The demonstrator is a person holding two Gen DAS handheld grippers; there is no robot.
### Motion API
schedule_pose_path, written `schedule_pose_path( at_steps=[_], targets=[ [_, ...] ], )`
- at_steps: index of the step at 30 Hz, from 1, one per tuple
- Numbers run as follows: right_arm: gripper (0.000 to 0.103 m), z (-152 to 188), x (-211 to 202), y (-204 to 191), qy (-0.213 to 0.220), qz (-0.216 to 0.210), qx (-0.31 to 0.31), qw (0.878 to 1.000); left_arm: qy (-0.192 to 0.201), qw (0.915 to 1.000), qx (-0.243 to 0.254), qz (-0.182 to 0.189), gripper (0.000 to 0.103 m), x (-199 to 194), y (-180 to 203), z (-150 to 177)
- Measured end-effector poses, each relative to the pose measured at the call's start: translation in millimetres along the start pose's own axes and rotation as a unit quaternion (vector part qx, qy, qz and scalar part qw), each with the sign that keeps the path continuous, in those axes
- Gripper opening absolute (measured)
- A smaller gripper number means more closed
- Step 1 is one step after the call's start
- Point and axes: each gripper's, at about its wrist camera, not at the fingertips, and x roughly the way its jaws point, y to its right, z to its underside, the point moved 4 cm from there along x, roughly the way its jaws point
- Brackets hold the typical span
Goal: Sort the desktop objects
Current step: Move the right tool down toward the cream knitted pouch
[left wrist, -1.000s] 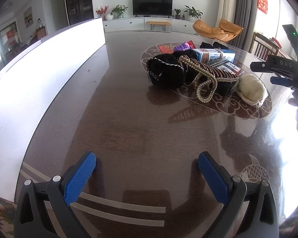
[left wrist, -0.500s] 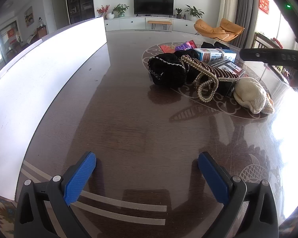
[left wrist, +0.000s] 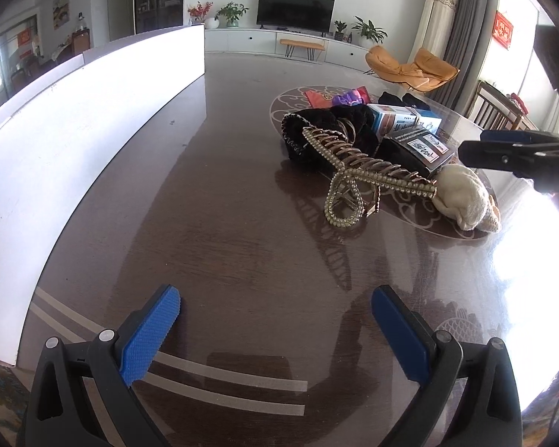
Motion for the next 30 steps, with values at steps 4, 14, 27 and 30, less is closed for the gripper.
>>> schedule_pose_path(
  at_steps=[4, 14, 27, 30],
  targets=[
    [0.093, 12.7, 18.3, 24.6, -0.032, -0.012, 0.033, 0.999, 0.002, 0.9999, -0.007, 0.010, 0.103, 0.3, 0.4, -2.1],
    [0.093, 44.9, 49.0, 13.8, -0.065, 0.016, -0.035, 0.997, 0.002, 0.9999, 0.002, 0.014, 0.103, 1.6, 4.1, 1.6],
    [0.103, 61.7, 47.6, 41.0, -0.016, 0.017, 0.054, 0.998, 0.002, 0.9999, 0.008, 0.009, 0.103, 2.3, 5.3, 4.2],
    [0.103, 62.4, 45.8, 38.8, -0.004, 0.019, 0.056, 0.998, 0.001, 0.9999, 0.012, 0.006, 0.103, 2.0, 6.1, 5.3]
  ],
)
